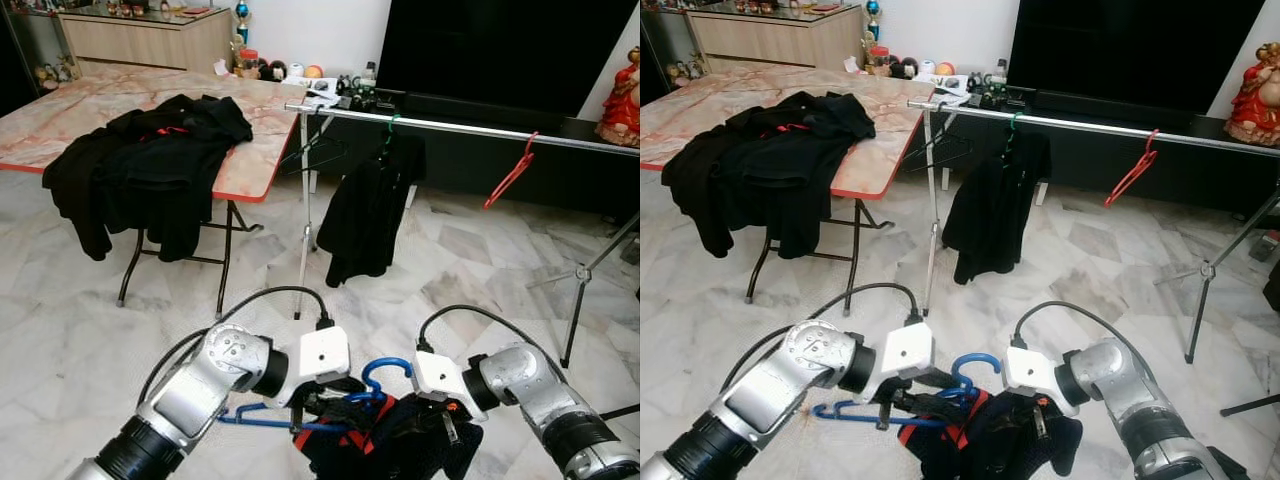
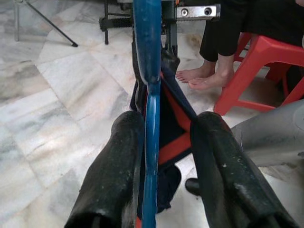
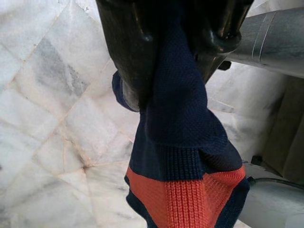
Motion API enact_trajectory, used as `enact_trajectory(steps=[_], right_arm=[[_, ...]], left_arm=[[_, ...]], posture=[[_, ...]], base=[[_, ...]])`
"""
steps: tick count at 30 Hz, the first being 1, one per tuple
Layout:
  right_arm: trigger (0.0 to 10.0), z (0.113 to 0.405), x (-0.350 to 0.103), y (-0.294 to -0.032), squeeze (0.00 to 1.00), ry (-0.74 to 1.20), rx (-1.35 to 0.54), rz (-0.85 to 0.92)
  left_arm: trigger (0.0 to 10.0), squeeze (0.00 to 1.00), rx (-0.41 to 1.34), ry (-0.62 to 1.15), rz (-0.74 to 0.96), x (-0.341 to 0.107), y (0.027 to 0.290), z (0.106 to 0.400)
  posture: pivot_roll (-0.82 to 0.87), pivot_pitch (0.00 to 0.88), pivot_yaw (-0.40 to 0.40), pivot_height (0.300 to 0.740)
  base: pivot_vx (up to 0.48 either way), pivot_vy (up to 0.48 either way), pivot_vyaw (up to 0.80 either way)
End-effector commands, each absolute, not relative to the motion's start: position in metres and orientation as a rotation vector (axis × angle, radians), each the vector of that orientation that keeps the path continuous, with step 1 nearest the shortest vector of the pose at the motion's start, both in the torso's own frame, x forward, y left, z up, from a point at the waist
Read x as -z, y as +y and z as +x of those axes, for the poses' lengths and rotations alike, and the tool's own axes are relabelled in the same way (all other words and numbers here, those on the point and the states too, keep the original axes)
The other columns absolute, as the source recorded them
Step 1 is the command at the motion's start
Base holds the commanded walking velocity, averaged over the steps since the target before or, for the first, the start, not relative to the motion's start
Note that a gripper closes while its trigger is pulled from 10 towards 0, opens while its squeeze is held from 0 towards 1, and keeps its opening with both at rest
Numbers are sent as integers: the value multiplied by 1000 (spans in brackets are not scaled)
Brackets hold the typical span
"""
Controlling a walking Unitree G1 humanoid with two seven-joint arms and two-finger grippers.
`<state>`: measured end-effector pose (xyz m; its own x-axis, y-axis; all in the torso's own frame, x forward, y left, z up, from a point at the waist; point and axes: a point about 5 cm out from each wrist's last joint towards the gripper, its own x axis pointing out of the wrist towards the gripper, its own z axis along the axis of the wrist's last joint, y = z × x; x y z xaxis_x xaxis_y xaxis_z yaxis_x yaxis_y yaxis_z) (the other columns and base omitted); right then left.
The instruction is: Hang hanger
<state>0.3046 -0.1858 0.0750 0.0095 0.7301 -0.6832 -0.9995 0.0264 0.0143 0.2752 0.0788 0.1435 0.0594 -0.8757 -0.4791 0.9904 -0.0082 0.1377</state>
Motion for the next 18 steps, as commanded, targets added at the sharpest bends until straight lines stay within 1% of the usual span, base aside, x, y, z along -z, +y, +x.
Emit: enact_trajectory(steps=[1, 3, 4, 5, 6, 8, 11, 14, 15, 16, 18], right_arm=[[0, 306, -76, -191, 0, 618, -1449, -596], [0, 306, -74, -195, 0, 631, -1413, -615], [0, 307, -74, -198, 0, 624, -1377, -611], [0, 307, -74, -198, 0, 624, -1377, -611], [0, 311, -77, -201, 0, 603, -1331, -594], [0, 312, -78, -202, 0, 594, -1312, -589], [0, 317, -83, -210, 0, 570, -1217, -585], [0, 317, -83, -210, 0, 567, -1214, -582], [0, 318, -83, -211, 0, 560, -1207, -581], [0, 320, -88, -212, 0, 528, -1186, -565], [0, 324, -94, -211, 0, 478, -1164, -540]], left_arm=[[10000, 1000, 1511, 255, 491, -150, 80, 274], [10000, 1000, 1445, 252, 479, -153, 92, 279], [10000, 1000, 1377, 245, 467, -155, 101, 285], [10000, 1000, 1377, 245, 467, -155, 101, 285], [10000, 1000, 1308, 239, 452, -154, 111, 290], [10000, 1000, 1283, 236, 448, -154, 114, 292], [10000, 1000, 1129, 238, 423, -149, 136, 301], [10000, 1000, 1078, 236, 410, -148, 142, 304], [10000, 1000, 1046, 226, 403, -148, 145, 305], [10000, 1000, 979, 230, 370, -144, 153, 308], [10000, 1000, 920, 226, 353, -139, 159, 309]], posture=[[89, 0, -96, 740], [90, 0, -97, 740], [90, 0, -98, 740], [90, 0, -98, 740], [89, 0, -100, 740], [89, 0, -100, 740], [89, 0, -99, 740], [88, 0, -99, 740], [88, 0, -100, 740], [87, 0, -100, 740], [87, 0, -100, 740]], base=[[0, 0, 0], [0, 0, 0], [0, 0, 0], [0, 0, 0], [0, 0, 0], [0, 0, 0], [0, 0, 0], [0, 0, 0], [0, 0, 0], [0, 0, 0], [0, 0, 0]])
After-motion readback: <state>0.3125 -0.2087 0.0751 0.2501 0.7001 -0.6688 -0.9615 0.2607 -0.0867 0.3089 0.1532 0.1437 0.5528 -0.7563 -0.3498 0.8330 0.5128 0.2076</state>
